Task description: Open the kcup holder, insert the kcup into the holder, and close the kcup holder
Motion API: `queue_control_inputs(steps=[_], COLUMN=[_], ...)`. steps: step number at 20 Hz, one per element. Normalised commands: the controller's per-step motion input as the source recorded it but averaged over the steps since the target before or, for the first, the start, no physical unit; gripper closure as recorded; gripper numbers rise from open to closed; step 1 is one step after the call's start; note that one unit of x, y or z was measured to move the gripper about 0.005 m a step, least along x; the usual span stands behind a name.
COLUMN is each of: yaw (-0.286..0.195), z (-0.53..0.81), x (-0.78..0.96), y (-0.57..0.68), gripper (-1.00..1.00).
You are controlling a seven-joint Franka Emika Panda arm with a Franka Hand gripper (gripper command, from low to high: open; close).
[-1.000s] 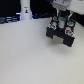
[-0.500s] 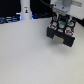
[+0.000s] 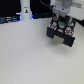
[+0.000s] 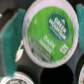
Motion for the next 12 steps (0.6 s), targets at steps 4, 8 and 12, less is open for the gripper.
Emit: queue_control_inputs(steps=[4,8,12], yaw=[0.055,0.042,0.029], z=[0.33,0.39,0.44], x=[0.2,0.38,0.52], y=[-0.04,-0.26,-0.38], gripper=[-1.0,-1.0,-1.0])
